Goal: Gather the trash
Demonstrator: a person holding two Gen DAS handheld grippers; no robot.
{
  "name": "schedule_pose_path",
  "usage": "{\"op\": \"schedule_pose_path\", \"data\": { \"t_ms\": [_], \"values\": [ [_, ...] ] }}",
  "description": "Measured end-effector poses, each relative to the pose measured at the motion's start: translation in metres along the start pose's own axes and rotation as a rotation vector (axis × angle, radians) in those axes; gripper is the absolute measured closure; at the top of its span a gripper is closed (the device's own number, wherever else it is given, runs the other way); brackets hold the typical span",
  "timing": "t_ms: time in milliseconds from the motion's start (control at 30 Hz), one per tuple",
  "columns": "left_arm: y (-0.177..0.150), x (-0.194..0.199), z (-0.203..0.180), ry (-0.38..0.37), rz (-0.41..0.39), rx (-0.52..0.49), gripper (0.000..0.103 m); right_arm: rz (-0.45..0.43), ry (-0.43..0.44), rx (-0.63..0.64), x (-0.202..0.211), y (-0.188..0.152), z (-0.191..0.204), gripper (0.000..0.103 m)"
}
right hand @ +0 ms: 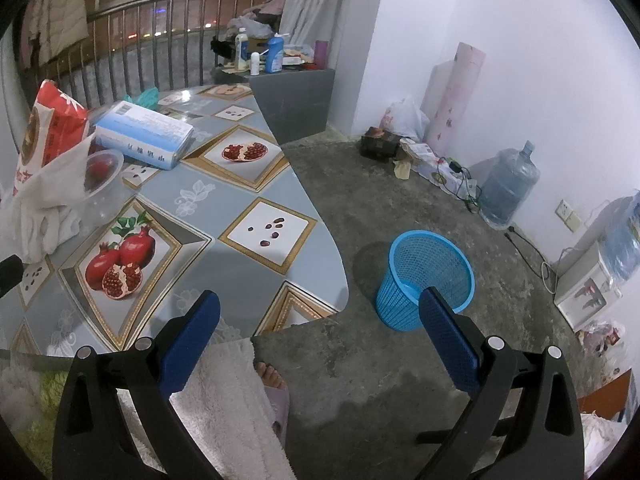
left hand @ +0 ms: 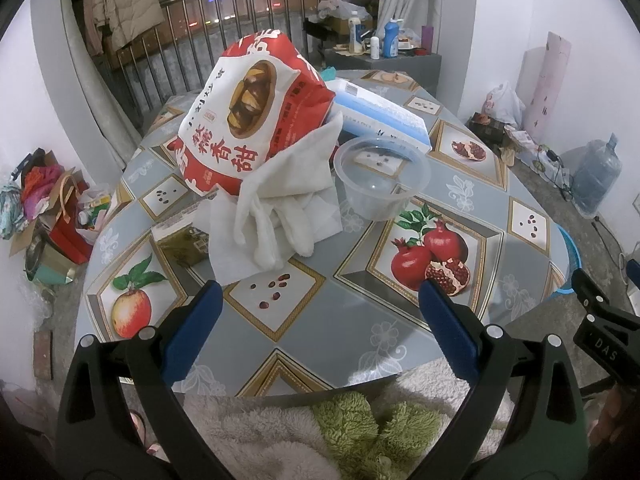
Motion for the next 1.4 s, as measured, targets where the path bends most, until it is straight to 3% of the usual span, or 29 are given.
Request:
{"op": "schedule_pose_path", "data": {
  "t_ms": [267, 467, 567, 667, 833, 967, 1167, 1200, 1267, 1400],
  "values": [
    [0.011, 0.010, 0.022, 0.012, -0.052, 0.050, 0.009, -0.025, 0.070, -0.007, 0.001, 0.012, 0.009, 0.006],
    [0.030, 0.019, 0.066, 0.006, -0.103, 0.074, 0.009, -0.114, 0.212, 0.001, 0.016, 0.040, 0.032, 0.006],
    [0.031, 0.017, 0.088, -0.056, -0.117, 0.066, 0.009, -0.142, 0.273, 0.009, 0.021, 0.048, 0.050, 0.006],
    [0.031, 0.017, 0.107, -0.166, -0.153, 0.065, 0.009, -0.132, 0.340, -0.002, 0.023, 0.054, 0.064, 0.006],
    [0.031, 0.014, 0.130, -0.144, -0.192, 0.036, 0.009, -0.085, 0.430, -0.014, 0.014, 0.065, 0.087, 0.006],
    [0.030, 0.006, 0.143, -0.164, -0.202, 0.014, 0.009, -0.035, 0.489, -0.007, 0.002, 0.072, 0.109, 0.019],
    [0.023, -0.025, 0.156, -0.217, -0.144, 0.007, 0.009, 0.052, 0.547, -0.040, -0.021, 0.078, 0.133, 0.040],
    [0.023, -0.031, 0.158, -0.223, -0.134, 0.007, 0.011, 0.064, 0.557, -0.048, -0.024, 0.080, 0.136, 0.041],
    [0.020, -0.038, 0.162, -0.244, -0.122, 0.010, 0.029, 0.084, 0.574, -0.062, -0.030, 0.082, 0.141, 0.047],
    [0.018, -0.051, 0.165, -0.303, -0.079, 0.031, 0.039, 0.131, 0.610, -0.080, -0.040, 0.086, 0.149, 0.054]
  ]
}}
Point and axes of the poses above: each gripper's, at about its wrist camera, not at the fingertips, and x roughly against the way its jaws point, z to its left, y to its top, the point moved 4 cm from there along -x, roughly the way its jaws point, and after that the axes turned 7 degrees about -y, right-handed, at the moved point
